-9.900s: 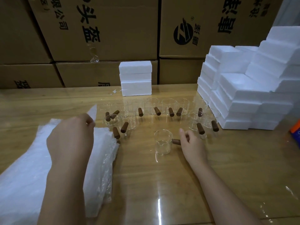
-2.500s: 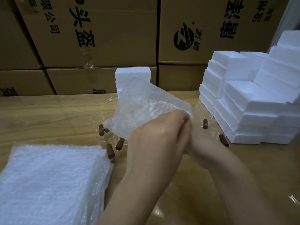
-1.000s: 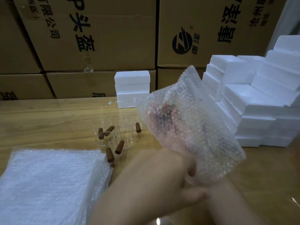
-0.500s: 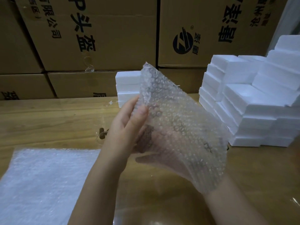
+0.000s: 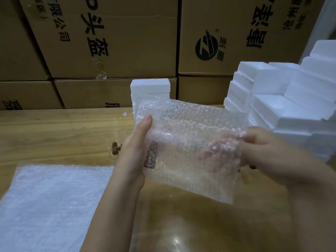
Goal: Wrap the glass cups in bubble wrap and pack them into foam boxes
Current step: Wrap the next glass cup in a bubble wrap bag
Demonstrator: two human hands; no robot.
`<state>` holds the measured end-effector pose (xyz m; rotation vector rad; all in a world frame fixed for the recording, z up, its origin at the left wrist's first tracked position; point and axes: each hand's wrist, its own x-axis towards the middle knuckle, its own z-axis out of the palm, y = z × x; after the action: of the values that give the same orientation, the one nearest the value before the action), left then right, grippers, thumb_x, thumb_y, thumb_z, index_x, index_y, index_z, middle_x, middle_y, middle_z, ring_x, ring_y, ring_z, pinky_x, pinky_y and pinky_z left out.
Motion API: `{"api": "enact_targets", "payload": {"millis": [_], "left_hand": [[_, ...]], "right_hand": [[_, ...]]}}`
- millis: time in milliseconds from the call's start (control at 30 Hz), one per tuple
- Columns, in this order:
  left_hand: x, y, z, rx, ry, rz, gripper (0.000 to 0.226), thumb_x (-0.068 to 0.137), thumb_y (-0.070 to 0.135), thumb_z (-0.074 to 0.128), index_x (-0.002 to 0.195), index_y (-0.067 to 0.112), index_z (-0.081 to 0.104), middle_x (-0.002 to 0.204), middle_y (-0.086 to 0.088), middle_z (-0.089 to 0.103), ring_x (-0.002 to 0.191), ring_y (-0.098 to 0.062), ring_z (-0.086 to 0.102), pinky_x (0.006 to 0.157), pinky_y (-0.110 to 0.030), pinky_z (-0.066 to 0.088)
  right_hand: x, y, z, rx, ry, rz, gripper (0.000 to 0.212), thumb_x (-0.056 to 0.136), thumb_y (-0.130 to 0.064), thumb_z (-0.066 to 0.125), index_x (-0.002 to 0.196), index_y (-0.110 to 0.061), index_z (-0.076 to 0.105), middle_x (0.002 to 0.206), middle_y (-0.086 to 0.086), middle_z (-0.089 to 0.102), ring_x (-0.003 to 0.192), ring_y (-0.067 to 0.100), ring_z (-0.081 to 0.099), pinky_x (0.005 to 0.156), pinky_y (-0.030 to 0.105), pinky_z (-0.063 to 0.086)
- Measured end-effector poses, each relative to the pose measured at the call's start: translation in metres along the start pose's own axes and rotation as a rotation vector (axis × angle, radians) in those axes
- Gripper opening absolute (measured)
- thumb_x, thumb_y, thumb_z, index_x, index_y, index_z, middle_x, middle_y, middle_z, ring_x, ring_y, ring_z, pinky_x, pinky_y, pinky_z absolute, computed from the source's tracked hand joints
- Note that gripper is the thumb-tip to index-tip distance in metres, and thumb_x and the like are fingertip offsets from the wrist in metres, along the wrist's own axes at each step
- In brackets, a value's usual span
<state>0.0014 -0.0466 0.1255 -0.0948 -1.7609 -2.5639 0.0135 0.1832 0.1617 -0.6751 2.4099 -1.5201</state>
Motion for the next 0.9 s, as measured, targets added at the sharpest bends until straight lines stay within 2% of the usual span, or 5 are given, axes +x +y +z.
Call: {"api": "enact_targets", "payload": {"millis": [200,333,533,667,900], "left_hand": [[0.0,0.0,0.001,-0.067,-0.132,-0.121,0.052,0.065,0.057,0.071,0.107,0.027,0.072,0.111,-0.008,0.07,0.1,-0.026,0.068,0.071,-0.036,0.056],[-0.002,0.0,0.005,0.051,-0.23,-0.141,0.052,0.061,0.058,0.072,0.103,0.027,0.073,0.109,-0.007,0.071,0.101,-0.026,0.068,0.086,-0.041,0.051],[-0.004,0.002,0.012,0.032,-0.362,-0.121,0.042,0.07,0.05,0.068,0.103,0.024,0.071,0.094,-0.005,0.072,0.085,-0.022,0.069,0.066,-0.029,0.054],[-0.008,0.004,0.016,-0.03,-0.466,-0.087,0.031,0.082,0.042,0.059,0.101,0.021,0.072,0.092,-0.003,0.072,0.083,-0.019,0.07,0.068,-0.026,0.055],[-0.012,0.013,0.044,-0.001,-0.55,0.035,0.032,0.083,0.018,0.036,0.103,0.01,0.059,0.086,0.002,0.07,0.077,-0.011,0.067,0.069,-0.022,0.055]], "right_hand": [[-0.002,-0.001,-0.025,0.741,0.394,-0.281,0.035,0.089,-0.037,0.047,0.057,-0.025,0.052,0.05,-0.008,0.046,0.034,0.005,0.025,0.037,0.012,0.024],[0.021,0.0,-0.006,0.418,0.453,-0.166,0.012,0.082,-0.036,0.062,0.08,-0.026,0.057,0.07,-0.009,0.063,0.058,0.006,0.057,0.057,0.017,0.043],[0.03,-0.005,0.03,0.143,0.201,-0.218,0.06,0.061,-0.045,0.08,0.114,-0.042,0.054,0.121,-0.018,0.058,0.109,0.001,0.059,0.089,0.023,0.049],[0.032,-0.007,0.038,0.105,0.283,-0.233,0.053,0.066,-0.036,0.074,0.115,-0.043,0.053,0.121,-0.018,0.059,0.111,0.009,0.059,0.097,0.041,0.048],[0.044,-0.01,0.042,-0.122,0.366,-0.152,0.023,0.078,-0.054,0.053,0.1,-0.049,0.053,0.094,-0.034,0.056,0.105,-0.009,0.053,0.079,0.006,0.04]]}}
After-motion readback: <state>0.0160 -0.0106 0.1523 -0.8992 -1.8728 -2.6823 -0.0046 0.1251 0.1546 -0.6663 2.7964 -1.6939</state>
